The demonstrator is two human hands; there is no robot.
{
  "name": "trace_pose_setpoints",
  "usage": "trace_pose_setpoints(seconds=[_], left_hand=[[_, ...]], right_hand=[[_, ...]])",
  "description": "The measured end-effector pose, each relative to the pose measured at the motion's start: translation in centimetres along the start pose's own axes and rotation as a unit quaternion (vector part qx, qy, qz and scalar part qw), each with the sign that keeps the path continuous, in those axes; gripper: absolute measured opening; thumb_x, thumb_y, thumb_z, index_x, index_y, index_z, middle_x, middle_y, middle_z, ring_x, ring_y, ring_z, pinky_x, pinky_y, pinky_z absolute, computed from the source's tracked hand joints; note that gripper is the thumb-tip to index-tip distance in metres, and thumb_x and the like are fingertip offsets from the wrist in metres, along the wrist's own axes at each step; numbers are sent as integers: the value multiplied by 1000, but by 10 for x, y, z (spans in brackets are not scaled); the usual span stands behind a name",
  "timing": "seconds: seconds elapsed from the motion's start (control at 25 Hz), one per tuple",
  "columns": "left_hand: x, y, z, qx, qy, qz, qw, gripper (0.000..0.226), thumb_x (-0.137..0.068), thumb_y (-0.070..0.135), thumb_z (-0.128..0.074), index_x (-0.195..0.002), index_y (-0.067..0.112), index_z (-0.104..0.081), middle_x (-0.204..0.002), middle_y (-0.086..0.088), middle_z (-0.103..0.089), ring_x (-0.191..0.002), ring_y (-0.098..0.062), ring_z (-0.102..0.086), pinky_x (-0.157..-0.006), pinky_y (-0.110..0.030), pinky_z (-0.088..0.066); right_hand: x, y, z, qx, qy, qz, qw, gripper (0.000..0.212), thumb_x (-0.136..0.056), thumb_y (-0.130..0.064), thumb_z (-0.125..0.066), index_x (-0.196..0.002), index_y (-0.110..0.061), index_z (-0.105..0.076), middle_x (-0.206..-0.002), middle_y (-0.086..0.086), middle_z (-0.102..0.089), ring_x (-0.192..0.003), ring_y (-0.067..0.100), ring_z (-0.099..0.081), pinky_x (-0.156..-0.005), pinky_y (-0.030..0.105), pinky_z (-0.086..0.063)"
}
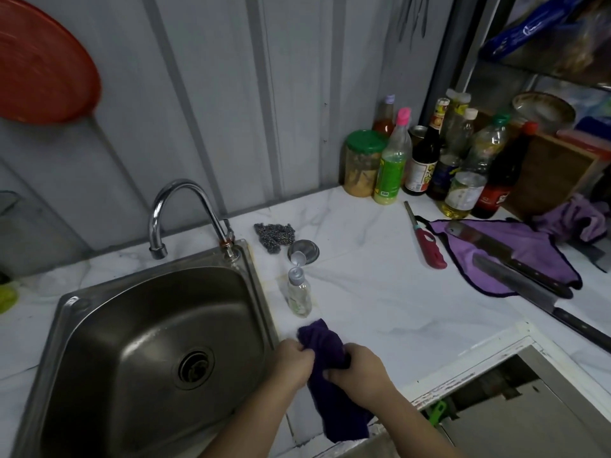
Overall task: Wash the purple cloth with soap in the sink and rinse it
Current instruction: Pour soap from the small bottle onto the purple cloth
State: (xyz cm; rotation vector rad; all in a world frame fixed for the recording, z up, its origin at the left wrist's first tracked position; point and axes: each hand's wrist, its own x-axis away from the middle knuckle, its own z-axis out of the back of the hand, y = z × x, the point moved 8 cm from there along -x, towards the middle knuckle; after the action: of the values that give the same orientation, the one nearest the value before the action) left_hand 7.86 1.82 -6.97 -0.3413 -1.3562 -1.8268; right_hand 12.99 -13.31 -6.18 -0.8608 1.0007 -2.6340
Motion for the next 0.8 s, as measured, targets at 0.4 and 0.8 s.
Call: trace_pose_setpoints(seconds=[0.4,0.8], left_hand=[[21,24,72,65,69,-44,994,17,-95,13,-50,-103,6,-64,-103,-24,-72,-96,-40,-71,-90,-57,-59],[36,5,138,188,85,-88,975,19,-100,25,-54,-114,36,-61,-125,0,-64,-104,-24,-68,-82,-48,-64]], right_hand=[[0,-77,-1,-65,-24,82,994,21,-80,-29,-76,-84,-29,-55,-81,-7,-66,-78,14,-64,-59,22,-44],[13,-143,-17,-111,-19,121,986,78,-80,-18,-79,-145,-20,-35,-113,7,-65,-93,22,-69,-69,31,-59]])
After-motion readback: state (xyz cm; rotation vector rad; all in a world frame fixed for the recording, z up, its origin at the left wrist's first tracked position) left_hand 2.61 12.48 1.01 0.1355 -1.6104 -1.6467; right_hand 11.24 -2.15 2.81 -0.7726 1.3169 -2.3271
